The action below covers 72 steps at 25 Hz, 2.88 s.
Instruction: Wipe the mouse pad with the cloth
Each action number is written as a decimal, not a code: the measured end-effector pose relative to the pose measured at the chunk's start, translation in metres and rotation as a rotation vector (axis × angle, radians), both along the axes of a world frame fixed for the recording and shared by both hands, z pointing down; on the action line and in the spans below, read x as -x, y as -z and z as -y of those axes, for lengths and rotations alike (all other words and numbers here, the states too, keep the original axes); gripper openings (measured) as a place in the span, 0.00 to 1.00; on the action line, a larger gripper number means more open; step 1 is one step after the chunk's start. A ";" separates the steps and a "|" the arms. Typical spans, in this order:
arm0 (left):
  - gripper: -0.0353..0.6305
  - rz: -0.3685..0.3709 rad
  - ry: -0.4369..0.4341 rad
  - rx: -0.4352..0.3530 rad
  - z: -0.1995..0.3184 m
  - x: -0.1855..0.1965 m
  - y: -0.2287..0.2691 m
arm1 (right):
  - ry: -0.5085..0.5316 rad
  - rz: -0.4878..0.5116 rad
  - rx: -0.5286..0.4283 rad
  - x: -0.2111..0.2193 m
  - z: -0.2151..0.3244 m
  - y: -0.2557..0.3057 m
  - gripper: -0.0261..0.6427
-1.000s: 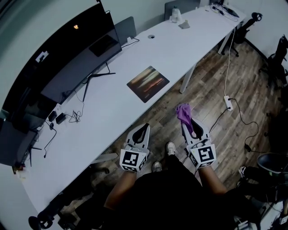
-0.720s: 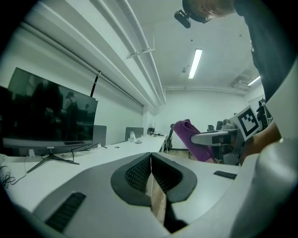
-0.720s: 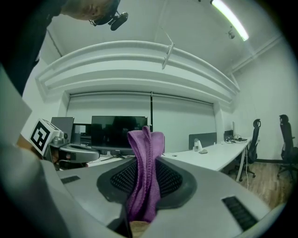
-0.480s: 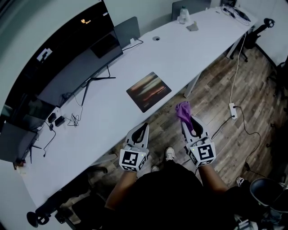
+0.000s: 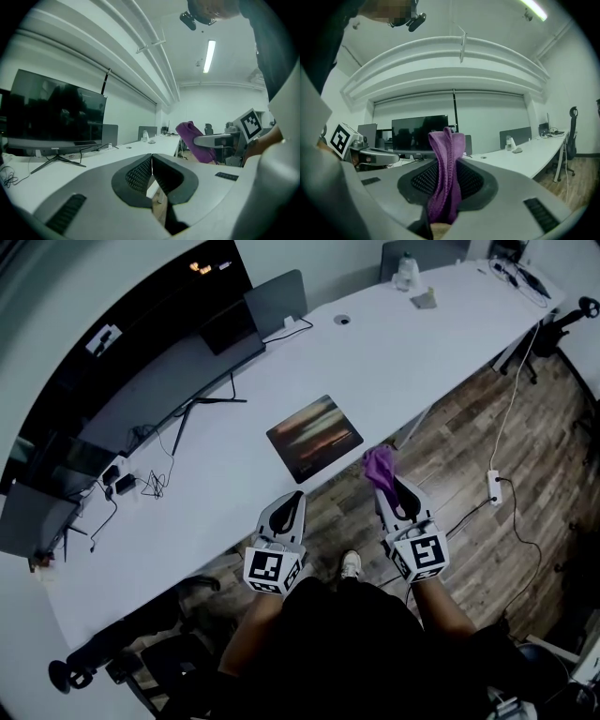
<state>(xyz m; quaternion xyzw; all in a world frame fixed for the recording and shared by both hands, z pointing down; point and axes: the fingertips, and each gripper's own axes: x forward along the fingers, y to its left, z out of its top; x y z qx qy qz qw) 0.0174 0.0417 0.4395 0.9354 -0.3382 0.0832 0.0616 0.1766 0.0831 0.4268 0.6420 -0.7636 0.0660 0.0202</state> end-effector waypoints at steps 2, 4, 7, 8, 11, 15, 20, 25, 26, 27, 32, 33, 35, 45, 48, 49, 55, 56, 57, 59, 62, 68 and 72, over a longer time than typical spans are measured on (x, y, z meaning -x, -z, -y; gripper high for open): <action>0.09 0.003 0.017 0.001 0.009 -0.001 0.001 | 0.022 -0.002 0.005 -0.001 0.012 -0.002 0.21; 0.08 0.008 0.032 0.002 0.017 0.002 0.001 | 0.030 0.010 0.007 -0.002 0.022 -0.001 0.21; 0.09 0.010 0.050 0.005 0.031 0.006 0.000 | 0.040 0.027 -0.006 -0.006 0.042 0.004 0.21; 0.09 0.011 0.056 0.008 0.036 0.008 -0.001 | 0.048 0.023 -0.007 -0.006 0.049 0.005 0.21; 0.09 0.015 0.079 0.019 0.053 0.015 -0.005 | 0.077 0.011 0.001 0.001 0.073 0.005 0.21; 0.09 0.006 0.102 0.017 0.078 0.027 -0.003 | 0.119 0.003 0.002 0.019 0.101 0.009 0.21; 0.09 -0.002 0.123 0.025 0.105 0.043 -0.004 | 0.185 -0.007 0.020 0.047 0.134 0.013 0.21; 0.08 -0.028 0.114 0.028 0.127 0.052 -0.004 | 0.231 -0.026 0.024 0.078 0.161 0.018 0.21; 0.09 -0.035 0.111 0.028 0.130 0.054 -0.004 | 0.243 -0.031 0.026 0.085 0.165 0.017 0.21; 0.09 -0.042 0.109 0.028 0.134 0.056 -0.005 | 0.253 -0.036 0.032 0.090 0.167 0.017 0.21; 0.08 -0.059 0.105 0.037 0.150 0.065 -0.007 | 0.255 -0.050 0.097 0.100 0.181 0.000 0.21; 0.09 -0.061 0.103 0.037 0.152 0.066 -0.007 | 0.254 -0.049 0.116 0.102 0.184 -0.007 0.21; 0.09 -0.060 0.094 0.034 0.156 0.066 -0.007 | 0.252 -0.047 0.155 0.104 0.191 -0.022 0.21; 0.08 -0.035 0.208 0.108 0.176 0.083 -0.038 | 0.349 -0.013 0.312 0.119 0.229 -0.096 0.20; 0.08 0.010 0.260 0.121 0.180 0.092 -0.049 | 0.389 0.004 0.372 0.128 0.238 -0.117 0.20; 0.09 0.021 0.273 0.127 0.180 0.095 -0.052 | 0.399 0.006 0.391 0.130 0.240 -0.124 0.20; 0.09 0.013 0.358 0.154 0.179 0.110 -0.052 | 0.449 0.064 0.494 0.150 0.250 -0.156 0.20; 0.09 0.027 0.370 0.163 0.178 0.113 -0.057 | 0.451 0.068 0.512 0.154 0.251 -0.160 0.20; 0.09 0.044 0.382 0.177 0.177 0.116 -0.063 | 0.449 0.067 0.530 0.156 0.252 -0.165 0.20; 0.09 0.066 0.403 0.194 0.174 0.123 -0.071 | 0.444 0.056 0.563 0.159 0.254 -0.174 0.20; 0.09 0.079 0.426 0.201 0.171 0.131 -0.077 | 0.443 0.020 0.596 0.164 0.255 -0.186 0.20; 0.09 0.095 0.458 0.235 0.161 0.147 -0.088 | 0.438 0.012 0.636 0.179 0.258 -0.200 0.20; 0.09 0.117 0.461 0.223 0.159 0.150 -0.088 | 0.425 -0.002 0.661 0.182 0.263 -0.207 0.21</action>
